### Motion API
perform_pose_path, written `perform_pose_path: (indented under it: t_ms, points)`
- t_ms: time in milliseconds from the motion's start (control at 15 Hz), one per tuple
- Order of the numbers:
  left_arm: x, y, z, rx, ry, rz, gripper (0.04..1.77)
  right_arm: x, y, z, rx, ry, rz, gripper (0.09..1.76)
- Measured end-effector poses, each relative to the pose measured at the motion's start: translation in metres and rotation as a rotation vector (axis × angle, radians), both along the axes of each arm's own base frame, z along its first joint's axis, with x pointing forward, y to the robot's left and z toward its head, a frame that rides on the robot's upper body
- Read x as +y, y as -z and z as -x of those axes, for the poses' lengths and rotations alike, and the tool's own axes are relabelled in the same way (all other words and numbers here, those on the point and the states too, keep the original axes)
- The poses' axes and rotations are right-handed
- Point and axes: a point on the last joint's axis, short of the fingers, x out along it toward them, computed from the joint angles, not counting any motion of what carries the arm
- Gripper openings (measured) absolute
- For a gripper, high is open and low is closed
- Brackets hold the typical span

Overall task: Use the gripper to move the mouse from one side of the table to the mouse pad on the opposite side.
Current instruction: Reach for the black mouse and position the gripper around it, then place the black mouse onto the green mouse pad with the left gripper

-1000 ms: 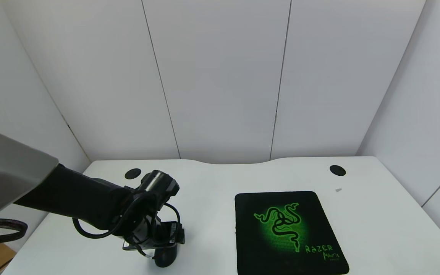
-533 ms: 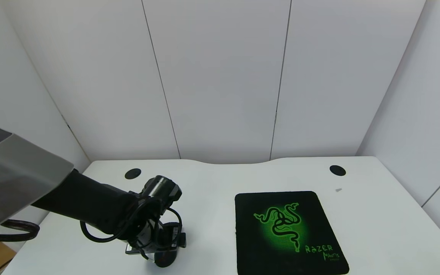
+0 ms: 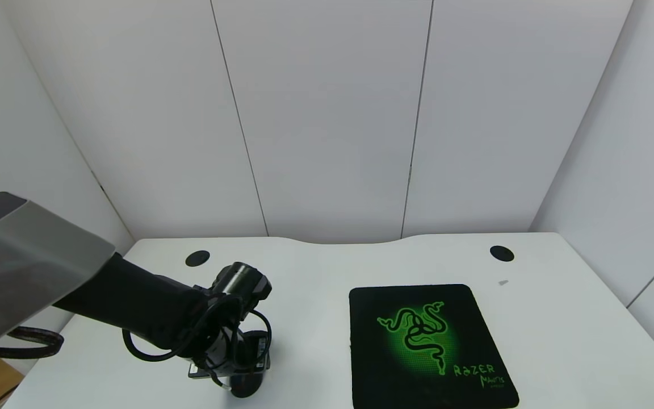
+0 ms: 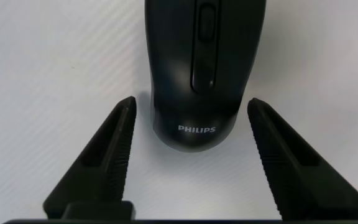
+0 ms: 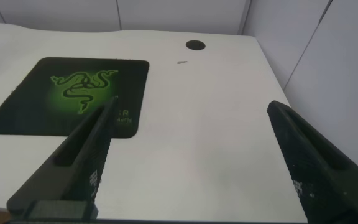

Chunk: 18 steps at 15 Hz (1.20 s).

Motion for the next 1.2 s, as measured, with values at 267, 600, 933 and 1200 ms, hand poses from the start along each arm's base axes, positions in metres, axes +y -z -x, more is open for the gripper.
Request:
perform_pose_path:
  t_ms: [267,600,933,1200]
  points:
    - [0.000,0.000,0.000,0.001,0.001,-0.002,0.92,0.000,0.000,0.000,0.000,0.000,0.000,1.71]
    - [0.000,0.000,0.000,0.001,0.002,-0.003,0.91,0.000,0.000,0.000,0.000,0.000,0.000,1.71]
    - [-0.002,-0.002,-0.001,-0.005,-0.026,-0.006,0.90,0.000,0.000,0.000,0.000,0.000,0.000,1.71]
    - [-0.001,-0.019,0.001,0.009,-0.038,-0.002,0.90,0.000,0.000,0.000,0.000,0.000,0.000,1.71]
